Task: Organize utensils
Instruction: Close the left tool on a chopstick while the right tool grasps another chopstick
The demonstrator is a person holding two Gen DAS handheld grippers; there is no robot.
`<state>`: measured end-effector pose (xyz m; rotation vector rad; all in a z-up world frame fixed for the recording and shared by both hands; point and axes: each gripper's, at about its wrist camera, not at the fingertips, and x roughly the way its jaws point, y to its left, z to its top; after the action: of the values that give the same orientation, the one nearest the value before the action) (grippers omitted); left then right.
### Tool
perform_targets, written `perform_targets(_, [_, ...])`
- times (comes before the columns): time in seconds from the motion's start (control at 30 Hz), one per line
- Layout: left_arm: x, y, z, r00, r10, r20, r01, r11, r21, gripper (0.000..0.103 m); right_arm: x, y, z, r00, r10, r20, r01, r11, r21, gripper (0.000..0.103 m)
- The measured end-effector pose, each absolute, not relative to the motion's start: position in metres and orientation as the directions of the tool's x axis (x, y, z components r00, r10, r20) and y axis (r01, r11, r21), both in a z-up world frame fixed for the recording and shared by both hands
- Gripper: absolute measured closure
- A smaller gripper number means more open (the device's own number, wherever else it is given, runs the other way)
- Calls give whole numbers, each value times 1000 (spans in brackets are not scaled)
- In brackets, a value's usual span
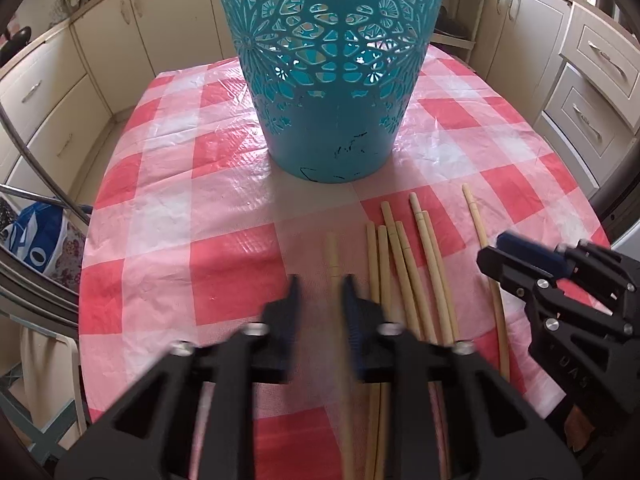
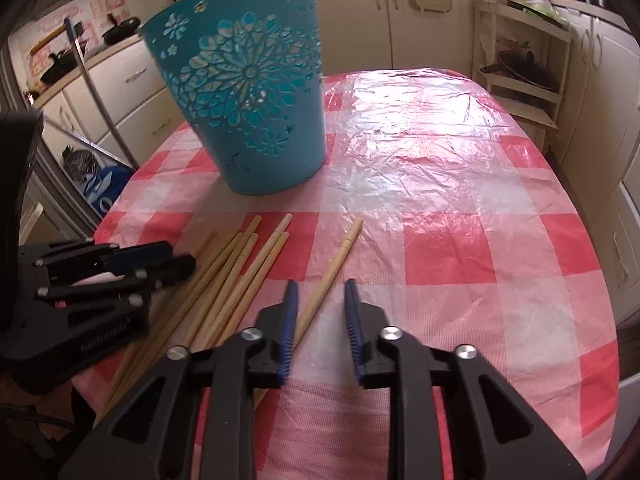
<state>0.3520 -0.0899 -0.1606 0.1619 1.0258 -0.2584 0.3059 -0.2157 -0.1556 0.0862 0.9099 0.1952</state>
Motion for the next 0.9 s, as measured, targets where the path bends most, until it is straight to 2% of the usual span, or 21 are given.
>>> perform_targets(0.2, [350,-90,-161,482,-128,-867,291,956,20,91,308,-219,-150,547,188,-816,-186,977,101,92])
perform_targets(0.23, [350,-90,-161,482,-126,-867,292,956,24,90,309,-220,-150,542,183,-820,-182,978,98,89])
perform_targets(0.33, [352,-91,-162,485,-119,-867,294,955,33,88,315,-221,-148,539,160,-827,-173,982,77,72])
perform_targets(0.37, [353,-91,-162,486,-120,-866,293,955,33,87,317,-220,-149,541,149,-828,-171,983,66,71])
perform_targets(0.43, [354,-91,-162,490,-124,-863,291,956,29,87,320,-219,-152,537,146,-831,-170,983,63,71])
perform_targets(0.47, [354,-91,-162,492,-124,-862,291,956,29,87,320,-217,-152,544,142,-827,-175,983,53,75])
perform_targets(0.53, [353,-92,-162,498,-124,-858,294,955,33,90,320,-213,-152,541,143,-829,-201,979,37,91])
perform_targets(0.57, [352,-92,-162,497,-128,-858,297,955,29,91,321,-212,-151,530,156,-833,-223,974,41,94])
perform_targets(0.77, [354,-95,-162,478,-121,-870,321,946,44,92,319,-207,-147,490,148,-859,-325,945,-22,94])
perform_targets(0.87, [356,-96,-162,480,-111,-870,322,945,57,88,321,-212,-148,496,142,-856,-308,951,-21,81])
perform_targets(0.9, [356,-96,-162,481,-109,-870,320,946,58,87,321,-214,-148,500,145,-854,-299,954,-12,81])
